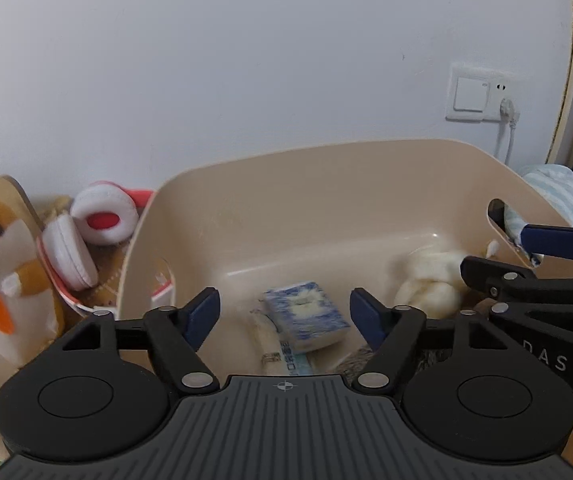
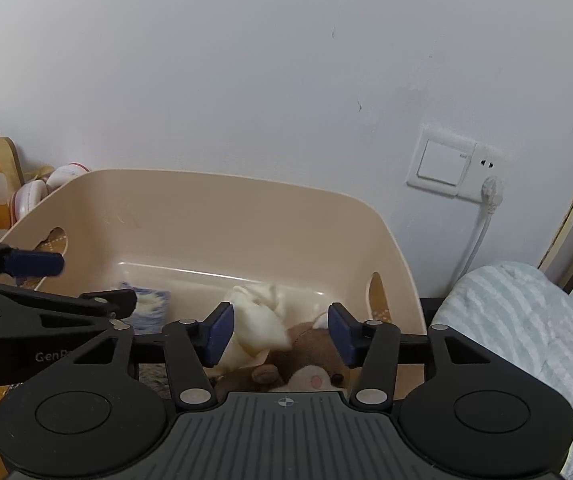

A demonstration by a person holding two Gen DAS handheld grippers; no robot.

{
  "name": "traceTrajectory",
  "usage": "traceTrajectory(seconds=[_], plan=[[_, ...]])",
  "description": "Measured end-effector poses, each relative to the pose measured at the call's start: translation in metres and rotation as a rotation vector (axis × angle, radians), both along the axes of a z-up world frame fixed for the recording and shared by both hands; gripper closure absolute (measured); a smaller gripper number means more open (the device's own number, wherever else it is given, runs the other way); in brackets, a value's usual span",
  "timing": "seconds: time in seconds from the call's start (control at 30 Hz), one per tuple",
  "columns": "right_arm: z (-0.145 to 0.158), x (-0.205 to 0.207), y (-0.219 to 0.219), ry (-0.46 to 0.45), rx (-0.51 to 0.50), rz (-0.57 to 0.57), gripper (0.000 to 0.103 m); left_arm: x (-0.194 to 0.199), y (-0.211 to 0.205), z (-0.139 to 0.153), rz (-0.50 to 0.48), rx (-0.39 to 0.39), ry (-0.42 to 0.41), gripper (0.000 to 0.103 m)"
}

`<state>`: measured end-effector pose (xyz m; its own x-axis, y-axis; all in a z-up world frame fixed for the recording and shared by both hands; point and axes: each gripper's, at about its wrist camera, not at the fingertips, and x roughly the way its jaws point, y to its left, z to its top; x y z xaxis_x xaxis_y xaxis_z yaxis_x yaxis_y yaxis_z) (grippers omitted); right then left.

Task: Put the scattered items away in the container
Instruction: 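Lift both items over the basket and open both tools to release them, then move both tools back toward the black box and orange bottle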

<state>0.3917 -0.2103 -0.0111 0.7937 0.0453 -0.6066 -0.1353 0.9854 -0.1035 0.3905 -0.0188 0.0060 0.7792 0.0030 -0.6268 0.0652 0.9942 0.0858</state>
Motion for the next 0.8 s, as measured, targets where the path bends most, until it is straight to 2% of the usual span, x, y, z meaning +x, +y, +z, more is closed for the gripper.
traceTrajectory(seconds=[0.37, 0.63, 0.8], plan=[[0.021, -0.030, -0.011, -0.049, 0.011, -0.022, 0.039, -0.021, 0.009, 0.015, 0.015, 0.001, -0.033, 0.029], [0.040, -0.065, -0.024, -0.113, 0.038, -0.039, 0.031, -0.051, 0.028, 0.027, 0.021, -0.013, -0.077, 0.029], [0.047, -0.086, -0.028, -0.129, 0.043, -0.042, 0.027, -0.075, 0.036, 0.029, 0.001, 0.010, -0.101, 0.029]])
